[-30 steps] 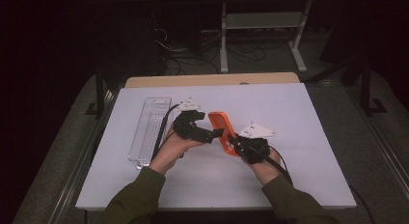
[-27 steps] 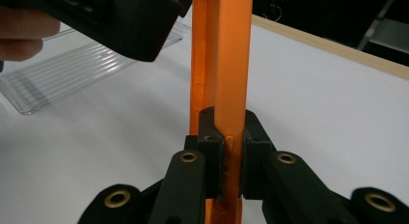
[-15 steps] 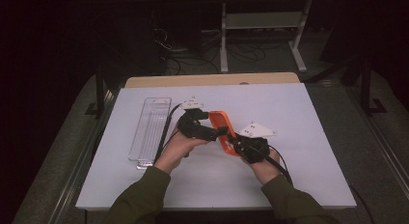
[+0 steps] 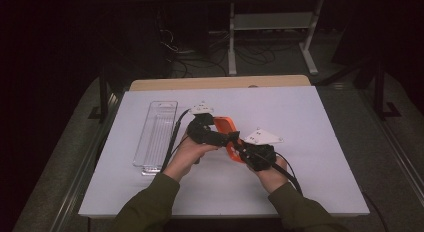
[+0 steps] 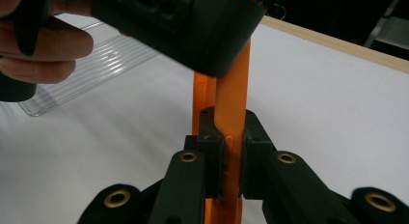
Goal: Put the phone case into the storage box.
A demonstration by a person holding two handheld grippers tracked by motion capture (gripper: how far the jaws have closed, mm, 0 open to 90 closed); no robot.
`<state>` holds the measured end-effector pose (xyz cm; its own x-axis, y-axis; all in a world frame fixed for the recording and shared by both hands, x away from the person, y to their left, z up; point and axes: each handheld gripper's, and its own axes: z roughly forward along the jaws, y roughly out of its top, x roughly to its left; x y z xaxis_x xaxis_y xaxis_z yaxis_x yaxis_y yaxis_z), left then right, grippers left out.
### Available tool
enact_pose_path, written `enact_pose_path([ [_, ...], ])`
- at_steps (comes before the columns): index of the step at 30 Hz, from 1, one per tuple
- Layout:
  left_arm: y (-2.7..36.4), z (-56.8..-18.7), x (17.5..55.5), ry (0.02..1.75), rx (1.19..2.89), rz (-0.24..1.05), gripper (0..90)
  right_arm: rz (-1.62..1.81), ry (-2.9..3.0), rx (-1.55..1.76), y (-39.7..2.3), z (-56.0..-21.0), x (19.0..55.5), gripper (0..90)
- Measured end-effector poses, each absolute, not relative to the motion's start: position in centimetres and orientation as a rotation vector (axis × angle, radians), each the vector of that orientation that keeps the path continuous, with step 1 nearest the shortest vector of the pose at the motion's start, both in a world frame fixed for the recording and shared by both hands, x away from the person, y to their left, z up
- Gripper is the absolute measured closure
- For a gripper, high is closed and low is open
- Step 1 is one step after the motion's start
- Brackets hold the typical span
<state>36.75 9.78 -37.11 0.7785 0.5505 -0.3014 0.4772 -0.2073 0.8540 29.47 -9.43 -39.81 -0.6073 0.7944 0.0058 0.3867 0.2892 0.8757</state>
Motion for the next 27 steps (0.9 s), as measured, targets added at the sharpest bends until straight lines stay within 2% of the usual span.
enact_pose_path([
  [13, 9.66, -37.09, 36.52, 0.802, 1.817, 0.102, 0.2, 1.235, 2.155, 1.053, -8.92, -40.14, 29.27, 80.3],
  [23, 10.02, -36.90, 36.30, 0.805, 1.791, 0.140, 11.9, 1.228, 2.154, 1.037, -8.85, -40.19, 29.19, 80.0],
  [27, 9.98, -36.87, 36.19, 0.798, 1.794, 0.152, 12.3, 1.227, 2.154, 1.035, -8.84, -40.20, 29.18, 80.0],
])
